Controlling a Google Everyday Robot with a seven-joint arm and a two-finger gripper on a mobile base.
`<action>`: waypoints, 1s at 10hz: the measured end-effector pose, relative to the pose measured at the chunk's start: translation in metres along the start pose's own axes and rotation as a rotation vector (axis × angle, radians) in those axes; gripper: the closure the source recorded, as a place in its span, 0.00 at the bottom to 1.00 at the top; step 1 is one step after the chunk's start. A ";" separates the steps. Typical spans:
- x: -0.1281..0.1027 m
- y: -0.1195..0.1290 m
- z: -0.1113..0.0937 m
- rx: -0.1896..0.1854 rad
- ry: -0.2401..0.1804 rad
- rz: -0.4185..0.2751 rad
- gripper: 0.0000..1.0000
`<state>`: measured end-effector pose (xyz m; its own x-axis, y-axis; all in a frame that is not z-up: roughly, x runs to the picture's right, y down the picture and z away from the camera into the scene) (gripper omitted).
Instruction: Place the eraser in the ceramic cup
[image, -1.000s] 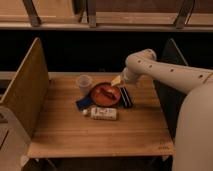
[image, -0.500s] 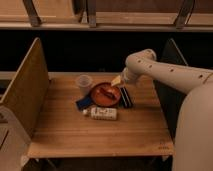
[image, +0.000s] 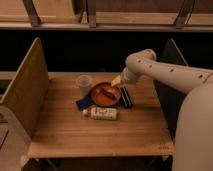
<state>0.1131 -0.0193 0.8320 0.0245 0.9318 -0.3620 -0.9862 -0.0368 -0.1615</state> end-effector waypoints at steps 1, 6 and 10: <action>0.000 0.000 0.001 0.001 0.001 -0.001 0.20; -0.035 -0.048 0.012 0.059 -0.068 -0.065 0.20; -0.035 -0.059 0.022 0.082 -0.040 -0.074 0.20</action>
<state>0.1667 -0.0420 0.8745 0.0927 0.9445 -0.3151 -0.9920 0.0605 -0.1104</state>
